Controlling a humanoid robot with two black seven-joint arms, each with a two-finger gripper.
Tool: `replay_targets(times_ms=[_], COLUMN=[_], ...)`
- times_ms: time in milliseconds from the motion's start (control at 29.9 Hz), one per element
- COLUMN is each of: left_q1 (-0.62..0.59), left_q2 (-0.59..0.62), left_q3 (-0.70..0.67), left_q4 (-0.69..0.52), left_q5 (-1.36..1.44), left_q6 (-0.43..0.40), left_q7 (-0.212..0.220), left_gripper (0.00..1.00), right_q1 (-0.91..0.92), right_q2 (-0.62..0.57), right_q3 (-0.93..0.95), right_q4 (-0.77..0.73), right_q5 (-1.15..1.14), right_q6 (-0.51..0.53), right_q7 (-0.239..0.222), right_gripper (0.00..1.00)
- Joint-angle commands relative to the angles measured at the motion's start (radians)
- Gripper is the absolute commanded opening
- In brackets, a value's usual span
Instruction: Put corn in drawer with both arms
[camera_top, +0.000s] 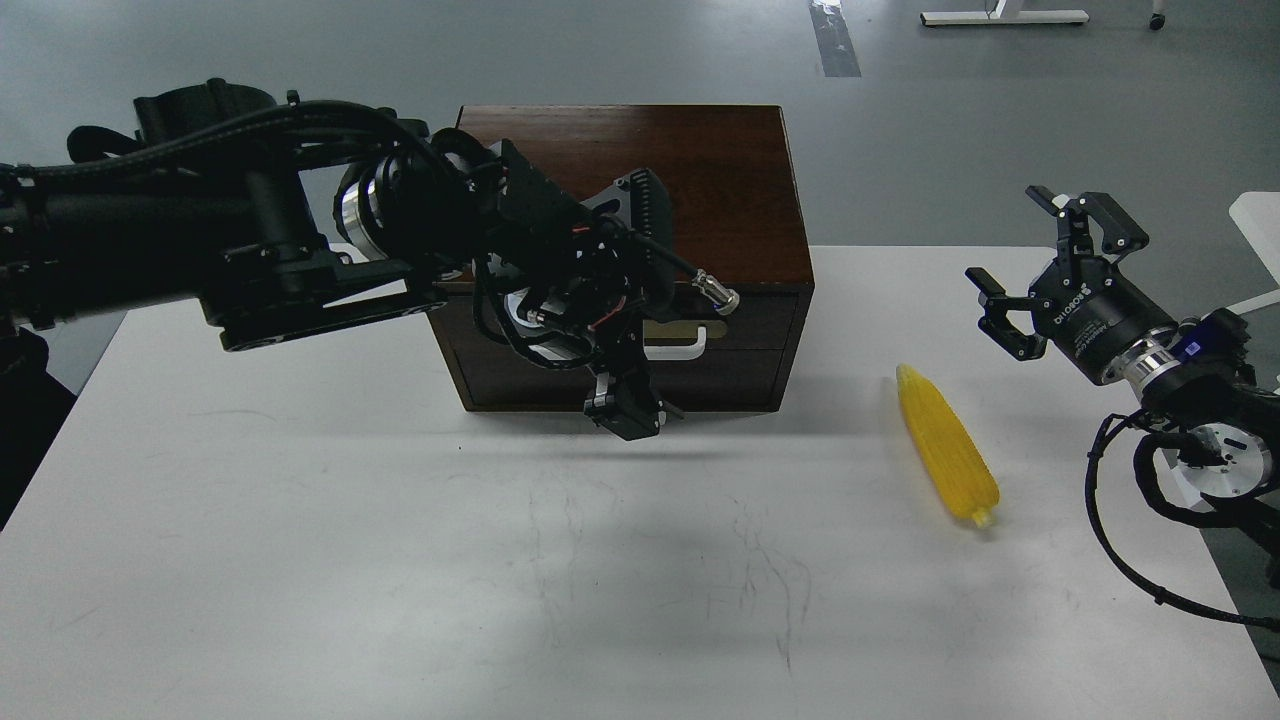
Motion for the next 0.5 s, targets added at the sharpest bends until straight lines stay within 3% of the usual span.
replay_targets(times_ms=[0, 468], left_q1=[0.003, 0.004], left_q2=[0.002, 0.025], left_q3=[0.007, 0.050], left_q4=[0.000, -0.002], left_q5=[0.002, 0.007], left_q6=[0.000, 0.000], left_q7=[0.000, 0.000], left_gripper=[0.98, 0.98], right_q1=[0.000, -0.008], right_q2=[0.000, 0.000], right_q3=[-0.001, -0.001], right_q4=[0.000, 0.000], right_q5=[0.000, 0.000], right_q6=[0.000, 0.000], right_q7=[0.000, 0.000], right_gripper=[1.00, 1.00])
